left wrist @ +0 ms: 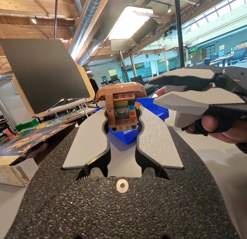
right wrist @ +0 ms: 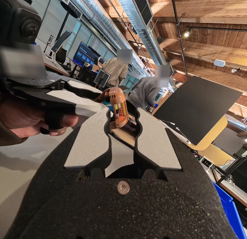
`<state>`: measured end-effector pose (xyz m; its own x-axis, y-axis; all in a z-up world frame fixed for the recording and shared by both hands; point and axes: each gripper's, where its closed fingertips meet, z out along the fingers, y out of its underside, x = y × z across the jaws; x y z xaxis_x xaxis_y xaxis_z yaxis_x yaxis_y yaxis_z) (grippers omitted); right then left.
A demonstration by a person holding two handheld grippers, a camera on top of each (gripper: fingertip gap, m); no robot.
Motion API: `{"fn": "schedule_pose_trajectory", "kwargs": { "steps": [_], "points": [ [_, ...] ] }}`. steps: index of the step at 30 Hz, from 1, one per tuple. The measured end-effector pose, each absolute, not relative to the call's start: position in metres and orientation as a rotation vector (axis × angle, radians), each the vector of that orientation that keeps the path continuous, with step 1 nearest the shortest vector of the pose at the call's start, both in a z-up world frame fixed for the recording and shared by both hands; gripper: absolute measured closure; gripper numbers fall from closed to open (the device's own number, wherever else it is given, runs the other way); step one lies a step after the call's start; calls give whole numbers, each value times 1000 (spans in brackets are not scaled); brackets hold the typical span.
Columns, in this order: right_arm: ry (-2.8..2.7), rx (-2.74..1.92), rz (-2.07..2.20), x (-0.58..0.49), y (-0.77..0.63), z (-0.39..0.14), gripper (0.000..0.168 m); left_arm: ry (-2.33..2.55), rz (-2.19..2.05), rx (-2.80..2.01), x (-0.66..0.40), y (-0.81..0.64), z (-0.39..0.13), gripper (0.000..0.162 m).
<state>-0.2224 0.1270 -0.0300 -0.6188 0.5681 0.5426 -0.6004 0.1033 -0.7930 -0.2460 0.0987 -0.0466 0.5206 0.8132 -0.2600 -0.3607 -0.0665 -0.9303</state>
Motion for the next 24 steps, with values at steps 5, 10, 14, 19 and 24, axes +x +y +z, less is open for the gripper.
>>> {"fn": "schedule_pose_trajectory", "kwargs": {
  "steps": [5, 10, 14, 19, 24],
  "points": [
    [-1497, 38, 1667, -222, 126, -30, 135, -441, 1024, -1309, -246, 100, -47, 122],
    [-1497, 40, 1665, -222, 125, -31, 135, -438, 1026, -1313, -246, 101, -47, 122],
    [-1497, 42, 1665, -221, 125, -32, 136, -436, 1029, -1309, -245, 101, -47, 122],
    [-1496, 43, 1667, -221, 125, -32, 136, -436, 1030, -1309, -245, 101, -47, 122],
    [-1493, 50, 1677, -220, 125, -32, 136, -439, 1033, -1328, -247, 103, -49, 122]
  ]
}}
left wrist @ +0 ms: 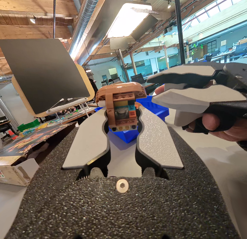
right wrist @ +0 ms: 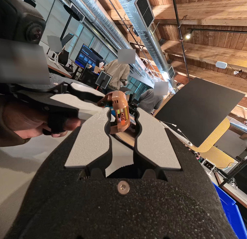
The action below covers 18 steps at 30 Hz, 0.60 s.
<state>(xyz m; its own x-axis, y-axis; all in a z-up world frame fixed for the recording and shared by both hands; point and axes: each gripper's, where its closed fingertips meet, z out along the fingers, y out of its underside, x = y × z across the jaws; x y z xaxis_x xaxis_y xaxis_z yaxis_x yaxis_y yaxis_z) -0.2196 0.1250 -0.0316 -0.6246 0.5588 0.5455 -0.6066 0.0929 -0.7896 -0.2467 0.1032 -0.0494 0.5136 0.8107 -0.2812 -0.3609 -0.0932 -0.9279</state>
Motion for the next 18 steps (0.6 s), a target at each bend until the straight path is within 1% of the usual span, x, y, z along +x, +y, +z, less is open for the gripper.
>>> {"fn": "schedule_pose_trajectory", "kwargs": {
  "steps": [8, 13, 18],
  "points": [
    [-1584, 48, 1539, -228, 123, -42, 138, -390, 1271, -1465, -252, 108, -62, 122],
    [-1622, 51, 1451, -231, 123, -47, 145, -347, 1377, -1506, -252, 111, -64, 122],
    [-1635, 76, 1334, -232, 122, -52, 148, -341, 1404, -1524, -253, 111, -66, 122]
  ]
}}
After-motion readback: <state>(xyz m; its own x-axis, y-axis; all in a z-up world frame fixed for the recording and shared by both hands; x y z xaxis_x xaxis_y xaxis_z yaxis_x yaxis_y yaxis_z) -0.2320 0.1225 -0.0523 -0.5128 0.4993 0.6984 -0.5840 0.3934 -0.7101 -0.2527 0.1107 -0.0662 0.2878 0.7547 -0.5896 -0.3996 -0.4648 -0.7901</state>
